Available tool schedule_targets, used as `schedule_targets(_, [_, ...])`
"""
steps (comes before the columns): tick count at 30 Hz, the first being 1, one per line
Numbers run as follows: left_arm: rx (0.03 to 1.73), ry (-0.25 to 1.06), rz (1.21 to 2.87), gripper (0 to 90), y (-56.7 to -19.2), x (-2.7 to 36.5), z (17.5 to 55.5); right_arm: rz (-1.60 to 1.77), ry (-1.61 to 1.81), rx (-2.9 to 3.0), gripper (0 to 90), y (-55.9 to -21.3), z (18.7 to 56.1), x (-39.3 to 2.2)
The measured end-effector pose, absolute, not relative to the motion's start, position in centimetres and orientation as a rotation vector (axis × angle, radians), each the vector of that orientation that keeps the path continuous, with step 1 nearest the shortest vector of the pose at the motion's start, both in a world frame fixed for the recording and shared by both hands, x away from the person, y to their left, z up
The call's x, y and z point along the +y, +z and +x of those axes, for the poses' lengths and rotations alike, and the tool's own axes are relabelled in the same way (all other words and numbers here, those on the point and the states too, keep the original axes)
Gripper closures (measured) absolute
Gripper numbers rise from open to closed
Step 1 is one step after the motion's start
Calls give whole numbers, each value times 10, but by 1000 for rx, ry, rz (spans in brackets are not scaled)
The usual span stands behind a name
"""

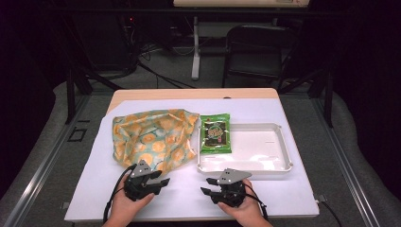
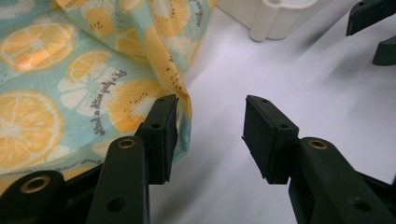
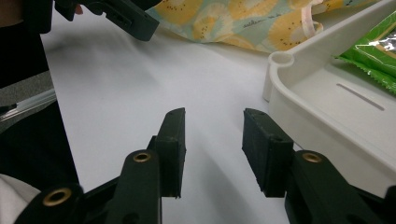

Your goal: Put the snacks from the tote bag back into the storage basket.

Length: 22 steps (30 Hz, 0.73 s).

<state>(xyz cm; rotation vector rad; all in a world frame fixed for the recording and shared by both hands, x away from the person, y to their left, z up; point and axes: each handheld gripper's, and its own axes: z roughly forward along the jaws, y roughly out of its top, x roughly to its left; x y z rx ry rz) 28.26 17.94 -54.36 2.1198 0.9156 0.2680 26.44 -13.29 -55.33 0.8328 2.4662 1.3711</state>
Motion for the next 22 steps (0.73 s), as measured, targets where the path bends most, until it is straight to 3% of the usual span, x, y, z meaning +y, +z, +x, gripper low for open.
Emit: schedule_targets(22, [918, 294, 2090, 541, -541, 181, 284, 759, 1281, 2472, 573, -558, 263, -127])
